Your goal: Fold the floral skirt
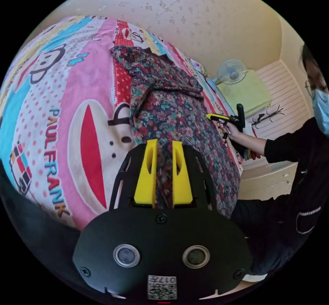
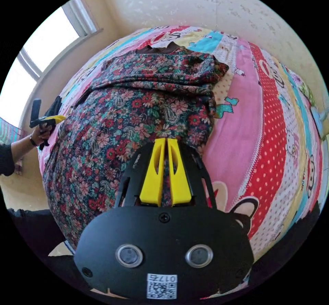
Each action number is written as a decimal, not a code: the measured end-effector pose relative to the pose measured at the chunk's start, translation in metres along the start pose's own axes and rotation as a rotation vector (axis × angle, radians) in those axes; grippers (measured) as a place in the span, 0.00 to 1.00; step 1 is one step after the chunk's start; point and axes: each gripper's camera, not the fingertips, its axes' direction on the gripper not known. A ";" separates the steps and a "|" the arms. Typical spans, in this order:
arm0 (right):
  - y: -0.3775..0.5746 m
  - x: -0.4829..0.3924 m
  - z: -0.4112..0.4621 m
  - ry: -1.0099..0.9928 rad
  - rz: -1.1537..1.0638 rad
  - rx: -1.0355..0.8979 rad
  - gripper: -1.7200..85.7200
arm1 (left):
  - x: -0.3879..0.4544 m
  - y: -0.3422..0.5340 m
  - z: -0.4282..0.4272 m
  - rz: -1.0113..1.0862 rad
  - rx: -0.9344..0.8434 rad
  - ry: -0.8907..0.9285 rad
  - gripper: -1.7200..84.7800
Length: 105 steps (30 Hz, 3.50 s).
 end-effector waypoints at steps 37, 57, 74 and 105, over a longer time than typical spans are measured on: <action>0.376 0.032 -0.043 -0.229 0.294 -0.366 0.16 | 0.080 0.316 -0.005 -0.250 -0.272 -0.160 0.12; 0.427 0.045 -0.023 -0.365 0.417 -0.344 0.06 | 0.041 0.357 -0.043 -0.454 -0.116 0.140 0.06; 0.279 0.180 -0.010 -0.433 0.487 0.056 0.09 | -0.055 0.198 -0.114 -0.465 0.112 0.383 0.09; 0.437 0.144 0.002 -0.496 0.787 0.152 0.13 | 0.067 0.283 -0.037 -0.573 -0.056 -0.276 0.12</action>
